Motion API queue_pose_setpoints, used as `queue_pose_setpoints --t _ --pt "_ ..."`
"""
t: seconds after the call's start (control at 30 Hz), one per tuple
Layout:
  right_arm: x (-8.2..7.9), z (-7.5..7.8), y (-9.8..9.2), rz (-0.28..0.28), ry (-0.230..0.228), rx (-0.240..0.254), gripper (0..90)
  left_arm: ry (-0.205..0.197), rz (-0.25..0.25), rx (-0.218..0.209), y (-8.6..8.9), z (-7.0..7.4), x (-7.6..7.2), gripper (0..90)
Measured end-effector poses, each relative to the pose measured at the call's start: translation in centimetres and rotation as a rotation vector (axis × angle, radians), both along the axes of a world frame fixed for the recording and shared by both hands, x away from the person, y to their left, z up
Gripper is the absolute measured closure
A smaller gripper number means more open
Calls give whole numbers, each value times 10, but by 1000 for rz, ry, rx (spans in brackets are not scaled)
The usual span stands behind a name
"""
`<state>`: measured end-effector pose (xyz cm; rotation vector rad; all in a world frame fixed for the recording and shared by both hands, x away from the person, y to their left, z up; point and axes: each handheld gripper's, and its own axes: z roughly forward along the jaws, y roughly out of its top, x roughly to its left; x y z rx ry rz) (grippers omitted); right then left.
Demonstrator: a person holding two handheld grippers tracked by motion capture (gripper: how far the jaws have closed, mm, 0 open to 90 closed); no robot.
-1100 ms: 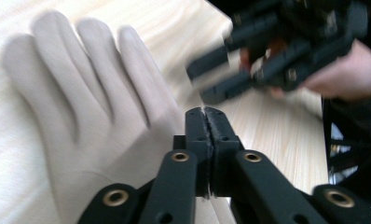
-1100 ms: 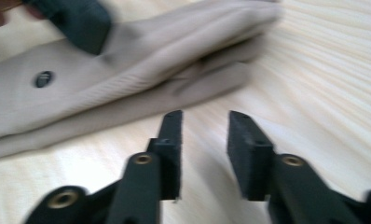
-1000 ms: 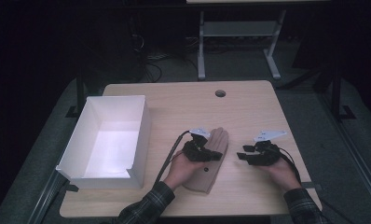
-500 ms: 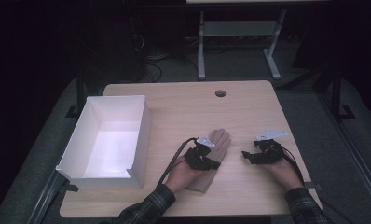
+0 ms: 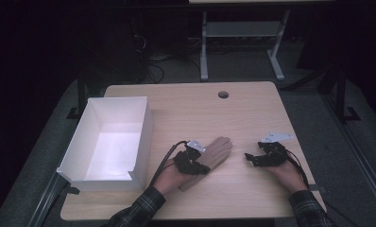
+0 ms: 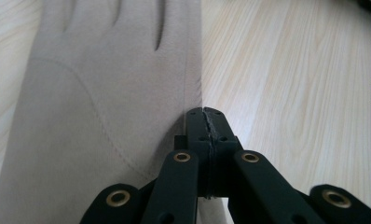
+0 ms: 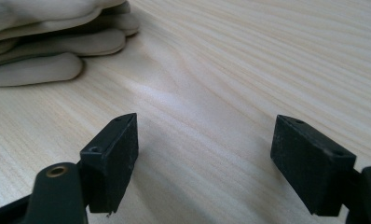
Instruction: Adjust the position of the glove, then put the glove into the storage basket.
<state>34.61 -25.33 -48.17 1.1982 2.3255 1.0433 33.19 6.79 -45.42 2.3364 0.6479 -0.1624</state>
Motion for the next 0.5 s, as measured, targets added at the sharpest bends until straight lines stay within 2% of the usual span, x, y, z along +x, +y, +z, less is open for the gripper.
queue_pose_setpoints --t 0.2,0.3,0.43,0.5 --pt "0 0 0 0 -1 0 221 -15 1 7 4 3 -2 868" --pt "0 0 0 1 0 0 218 -54 -8 20 4 11 -3 828" --pt "0 0 1 2 1 0 215 -89 8 3 4 18 1 579" --pt "0 0 1 1 1 0 212 -130 16 17 3 22 2 482"
